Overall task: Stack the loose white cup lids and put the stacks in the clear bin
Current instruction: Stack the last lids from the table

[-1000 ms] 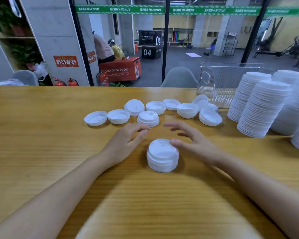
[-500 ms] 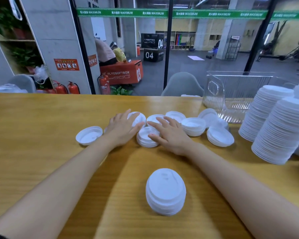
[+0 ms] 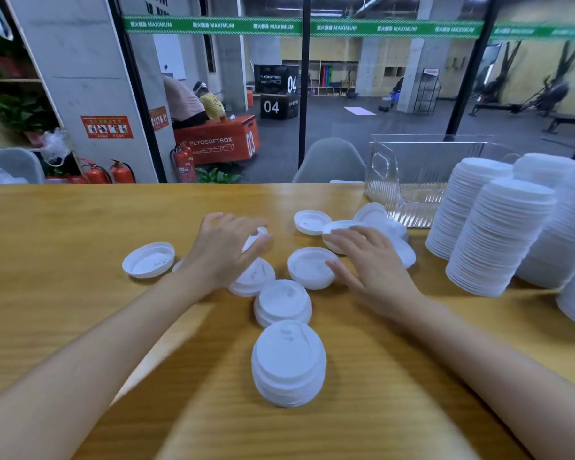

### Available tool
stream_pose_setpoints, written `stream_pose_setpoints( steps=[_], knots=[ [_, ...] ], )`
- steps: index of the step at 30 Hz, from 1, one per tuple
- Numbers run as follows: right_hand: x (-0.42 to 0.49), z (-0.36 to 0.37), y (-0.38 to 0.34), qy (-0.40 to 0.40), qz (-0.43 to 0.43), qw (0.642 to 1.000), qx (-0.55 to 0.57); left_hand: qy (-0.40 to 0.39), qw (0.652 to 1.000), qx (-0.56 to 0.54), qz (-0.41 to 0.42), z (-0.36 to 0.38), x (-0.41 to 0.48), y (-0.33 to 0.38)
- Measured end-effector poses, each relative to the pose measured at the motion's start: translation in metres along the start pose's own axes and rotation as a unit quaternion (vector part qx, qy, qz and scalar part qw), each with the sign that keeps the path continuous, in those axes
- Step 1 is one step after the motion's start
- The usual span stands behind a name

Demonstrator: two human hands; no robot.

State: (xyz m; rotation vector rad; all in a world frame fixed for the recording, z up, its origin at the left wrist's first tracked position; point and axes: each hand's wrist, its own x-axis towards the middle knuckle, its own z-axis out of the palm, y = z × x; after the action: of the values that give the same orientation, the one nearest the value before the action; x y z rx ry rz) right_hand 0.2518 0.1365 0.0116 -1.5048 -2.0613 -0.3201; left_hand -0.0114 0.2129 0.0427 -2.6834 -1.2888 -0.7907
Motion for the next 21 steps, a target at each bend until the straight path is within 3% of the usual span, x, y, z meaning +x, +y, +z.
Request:
stream_pose_setpoints(
  steps=[5,9,17,21],
  knots=[
    [0.008,-0.011,0.022,-0.107,0.144,0.976,-0.125,-0.094,0.995,0.019,0.014,0.032,0.052,0.04],
    [0.022,-0.016,0.041,-0.135,0.198,0.966,-0.101,-0.181,0.983,0.011,-0.007,0.064,0.086,0.055],
    [0.047,-0.014,0.074,-0.198,0.242,0.949,-0.027,-0.231,0.972,-0.026,-0.024,0.083,0.106,0.058],
    [0.034,-0.013,0.069,-0.186,0.219,0.958,-0.008,-0.223,0.974,-0.046,-0.004,0.083,0.094,0.058]
  ],
)
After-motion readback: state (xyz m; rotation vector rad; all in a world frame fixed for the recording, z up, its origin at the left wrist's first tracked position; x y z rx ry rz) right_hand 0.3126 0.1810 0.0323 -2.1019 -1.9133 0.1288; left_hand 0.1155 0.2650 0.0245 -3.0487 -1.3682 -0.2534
